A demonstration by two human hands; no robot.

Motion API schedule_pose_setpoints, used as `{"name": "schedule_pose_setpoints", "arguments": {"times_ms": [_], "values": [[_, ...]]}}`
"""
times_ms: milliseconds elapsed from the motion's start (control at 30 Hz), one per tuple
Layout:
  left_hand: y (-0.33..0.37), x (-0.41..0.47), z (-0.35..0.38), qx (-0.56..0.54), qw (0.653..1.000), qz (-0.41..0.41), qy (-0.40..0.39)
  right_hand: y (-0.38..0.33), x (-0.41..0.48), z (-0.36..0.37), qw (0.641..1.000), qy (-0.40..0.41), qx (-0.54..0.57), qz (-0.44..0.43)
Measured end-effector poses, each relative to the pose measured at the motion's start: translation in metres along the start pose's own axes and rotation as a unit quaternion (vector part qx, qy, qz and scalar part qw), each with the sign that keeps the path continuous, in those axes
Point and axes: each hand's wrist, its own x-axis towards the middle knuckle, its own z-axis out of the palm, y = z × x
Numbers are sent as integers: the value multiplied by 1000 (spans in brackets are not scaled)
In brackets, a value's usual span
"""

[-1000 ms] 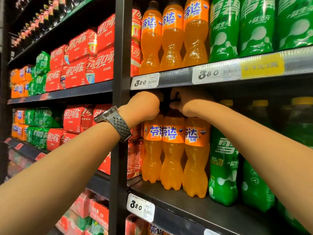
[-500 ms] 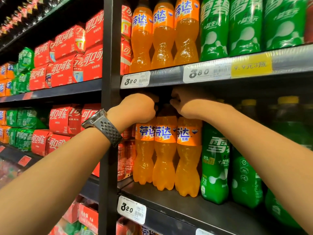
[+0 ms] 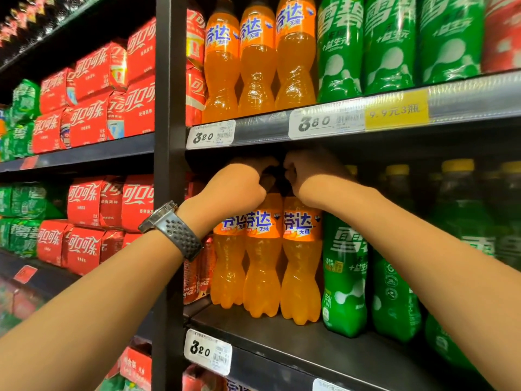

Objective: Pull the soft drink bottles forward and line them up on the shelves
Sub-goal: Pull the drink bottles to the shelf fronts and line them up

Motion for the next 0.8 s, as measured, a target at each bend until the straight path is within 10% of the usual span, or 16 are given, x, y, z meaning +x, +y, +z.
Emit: {"name": "schedule_pose_setpoints", "arguments": {"times_ms": [267, 467, 800], "values": [[4, -10, 5, -103, 990, 31, 86, 3, -64, 6, 954, 172, -142, -201], [25, -9, 12, -103, 982, 78, 138, 17, -116, 5, 932, 32, -135, -336], [69, 11, 20, -171, 978, 117, 11, 107, -152, -47, 950, -140, -109, -258]]}}
